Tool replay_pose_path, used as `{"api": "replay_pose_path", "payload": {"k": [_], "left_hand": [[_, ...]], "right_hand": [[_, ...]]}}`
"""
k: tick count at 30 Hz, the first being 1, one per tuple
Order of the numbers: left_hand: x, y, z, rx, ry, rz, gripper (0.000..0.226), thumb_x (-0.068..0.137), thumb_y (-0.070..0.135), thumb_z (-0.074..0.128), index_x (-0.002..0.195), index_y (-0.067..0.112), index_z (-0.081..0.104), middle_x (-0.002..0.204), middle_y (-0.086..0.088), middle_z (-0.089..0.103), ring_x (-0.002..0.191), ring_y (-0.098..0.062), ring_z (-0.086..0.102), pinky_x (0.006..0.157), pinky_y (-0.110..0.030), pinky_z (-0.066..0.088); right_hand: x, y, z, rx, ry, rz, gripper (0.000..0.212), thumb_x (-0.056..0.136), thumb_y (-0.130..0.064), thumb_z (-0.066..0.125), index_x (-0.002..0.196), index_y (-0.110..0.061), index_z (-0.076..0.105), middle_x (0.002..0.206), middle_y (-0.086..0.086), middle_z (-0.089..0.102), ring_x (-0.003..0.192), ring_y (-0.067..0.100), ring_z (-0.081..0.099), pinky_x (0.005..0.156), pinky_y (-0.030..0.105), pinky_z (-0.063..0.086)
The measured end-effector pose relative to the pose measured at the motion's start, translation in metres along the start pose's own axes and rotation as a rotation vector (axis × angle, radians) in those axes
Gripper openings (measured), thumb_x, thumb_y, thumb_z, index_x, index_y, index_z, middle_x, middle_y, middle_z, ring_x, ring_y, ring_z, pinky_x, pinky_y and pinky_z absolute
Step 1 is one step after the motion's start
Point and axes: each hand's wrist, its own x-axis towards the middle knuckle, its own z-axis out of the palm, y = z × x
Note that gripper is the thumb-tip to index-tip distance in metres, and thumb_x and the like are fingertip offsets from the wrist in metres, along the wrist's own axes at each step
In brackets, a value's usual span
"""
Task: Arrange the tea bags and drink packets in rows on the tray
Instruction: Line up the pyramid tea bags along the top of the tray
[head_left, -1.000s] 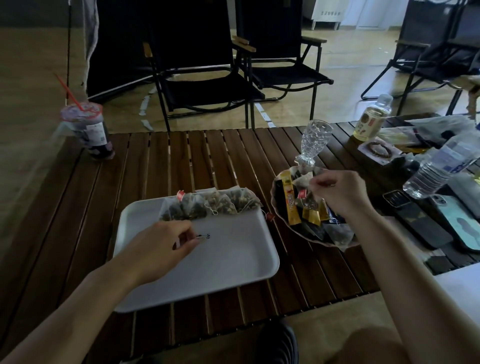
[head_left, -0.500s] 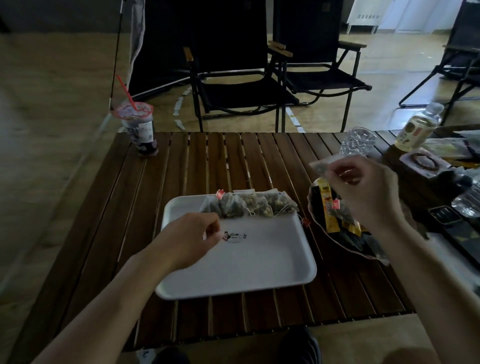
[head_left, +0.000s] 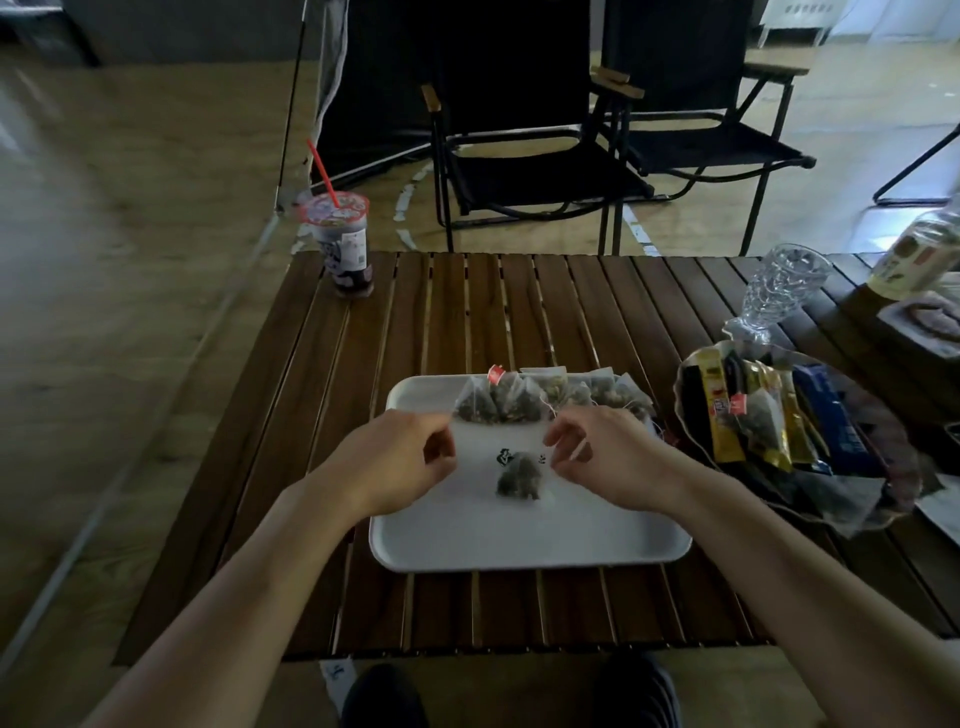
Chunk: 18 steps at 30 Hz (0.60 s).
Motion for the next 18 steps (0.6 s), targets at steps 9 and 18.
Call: {"api": "replay_pose_path", "payload": {"k": [9, 18], "left_hand": [[0.008, 0.024, 0.015, -0.103, -0.106, 0.030, 0.033, 0.083, 0.041, 0.073, 0.111, 0.031, 0.059, 0.096, 0.014, 0.060, 0.081, -0.001, 0.058, 0.067, -0.016, 0.045], [0.012, 0.030, 0.010, -0.096, -0.040, 0.048, 0.007, 0.091, 0.034, 0.065, 0.096, 0.032, 0.060, 0.100, 0.013, 0.062, 0.083, -0.002, 0.059, 0.071, -0.017, 0.046]], "right_hand": [[-0.007, 0.027, -0.033, -0.136, 0.017, 0.104, 0.020, 0.093, -0.025, 0.064, 0.112, -0.021, 0.064, 0.099, -0.009, 0.063, 0.085, -0.001, 0.058, 0.069, 0.013, 0.045], [-0.002, 0.029, -0.031, -0.155, -0.011, 0.048, 0.020, 0.092, -0.034, 0.065, 0.107, -0.021, 0.066, 0.096, -0.010, 0.064, 0.086, 0.001, 0.059, 0.073, 0.017, 0.047]]}}
